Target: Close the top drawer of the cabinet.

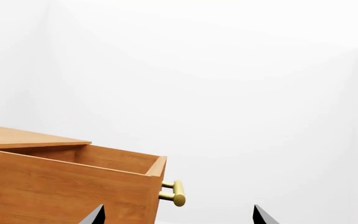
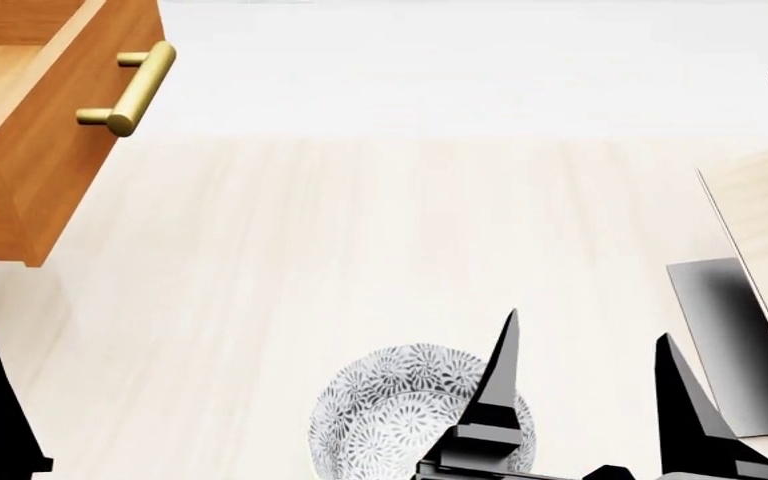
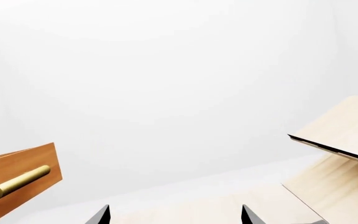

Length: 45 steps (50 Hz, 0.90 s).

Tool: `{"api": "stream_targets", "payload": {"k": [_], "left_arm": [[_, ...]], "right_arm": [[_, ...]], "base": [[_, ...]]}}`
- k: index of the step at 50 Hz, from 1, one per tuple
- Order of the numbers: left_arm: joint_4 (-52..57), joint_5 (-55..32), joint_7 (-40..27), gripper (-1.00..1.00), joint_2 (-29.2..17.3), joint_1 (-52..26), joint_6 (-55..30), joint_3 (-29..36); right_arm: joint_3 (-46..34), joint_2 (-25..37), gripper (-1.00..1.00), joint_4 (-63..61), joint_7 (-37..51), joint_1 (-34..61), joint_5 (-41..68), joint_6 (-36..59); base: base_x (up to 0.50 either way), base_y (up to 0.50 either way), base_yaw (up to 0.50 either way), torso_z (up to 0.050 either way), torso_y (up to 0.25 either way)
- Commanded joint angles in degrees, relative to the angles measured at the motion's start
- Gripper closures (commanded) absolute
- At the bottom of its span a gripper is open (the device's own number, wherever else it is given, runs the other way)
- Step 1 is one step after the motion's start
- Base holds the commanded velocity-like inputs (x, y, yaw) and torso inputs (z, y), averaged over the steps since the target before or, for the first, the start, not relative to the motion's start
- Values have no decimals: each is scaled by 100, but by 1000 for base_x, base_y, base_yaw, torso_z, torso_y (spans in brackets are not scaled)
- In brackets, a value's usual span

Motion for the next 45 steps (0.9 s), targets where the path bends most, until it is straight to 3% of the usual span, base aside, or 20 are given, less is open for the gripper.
{"api": "stream_targets", "payload": {"k": [1, 19, 23, 24, 25, 28, 29, 39, 45], "left_arm": [[8, -35, -94, -100, -76, -11, -20, 54], [-158, -72, -243, -100, -194, -50, 74, 208], [-531, -49, -197, -100, -114, -473, -82, 489], [-1390, -319, 245, -100, 745, -1332, -868, 1349], [-2250, -413, 275, -100, 1210, -2192, -678, 2208], [-4795, -557, 138, -100, 1172, -4770, -423, 2684], [-4930, -601, 130, -100, 1163, -5629, -346, 2740], [-7337, -945, 251, -100, 1200, -6559, 911, 3618], [-8205, -1490, 105, -100, 1189, -6984, 1411, 4031]], "right_arm": [[-81, 74, -100, 13, 91, -1, 88, -92], [-198, 211, -100, 41, 177, -8, 148, -231], [-218, 243, -100, 67, 176, 11, 187, -246], [345, 492, -100, -792, 635, 182, 884, 247], [393, 525, -100, -866, 683, 211, 971, 312], [432, 550, -100, -882, 699, 205, 1014, 298], [433, 552, -100, -875, 700, 203, 1016, 290], [368, 553, -100, -836, 709, 221, 1055, 252], [395, 566, -100, -781, 694, 182, 1083, 176]], "base": [[0, 0, 0, 0, 0], [0, 0, 0, 0, 0], [0, 0, 0, 0, 0], [0, 0, 0, 0, 0], [0, 0, 0, 0, 0], [0, 0, 0, 0, 0], [0, 0, 0, 0, 0], [0, 0, 0, 0, 0], [0, 0, 0, 0, 0]]}}
